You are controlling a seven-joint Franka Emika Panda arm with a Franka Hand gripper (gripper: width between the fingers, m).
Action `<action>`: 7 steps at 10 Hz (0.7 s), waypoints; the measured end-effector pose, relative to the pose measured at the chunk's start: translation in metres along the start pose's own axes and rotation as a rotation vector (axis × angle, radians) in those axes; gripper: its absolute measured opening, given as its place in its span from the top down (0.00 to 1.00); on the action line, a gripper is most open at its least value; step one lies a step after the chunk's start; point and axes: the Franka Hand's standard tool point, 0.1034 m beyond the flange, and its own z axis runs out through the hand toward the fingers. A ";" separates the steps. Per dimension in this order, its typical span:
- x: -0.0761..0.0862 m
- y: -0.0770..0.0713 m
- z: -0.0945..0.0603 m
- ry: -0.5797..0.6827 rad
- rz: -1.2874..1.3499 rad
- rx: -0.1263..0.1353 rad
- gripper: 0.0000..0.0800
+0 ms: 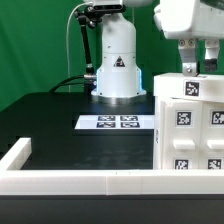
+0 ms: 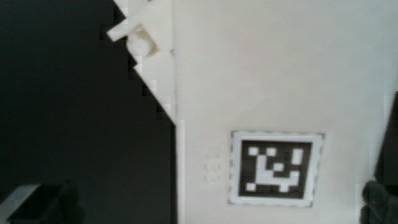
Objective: Assemble cabinet
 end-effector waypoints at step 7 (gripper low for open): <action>0.003 -0.004 0.000 -0.015 0.165 -0.008 0.00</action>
Offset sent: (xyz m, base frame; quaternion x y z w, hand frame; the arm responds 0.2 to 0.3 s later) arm -0.0039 0.0097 0.0053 -0.0078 -0.0334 0.0730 0.9967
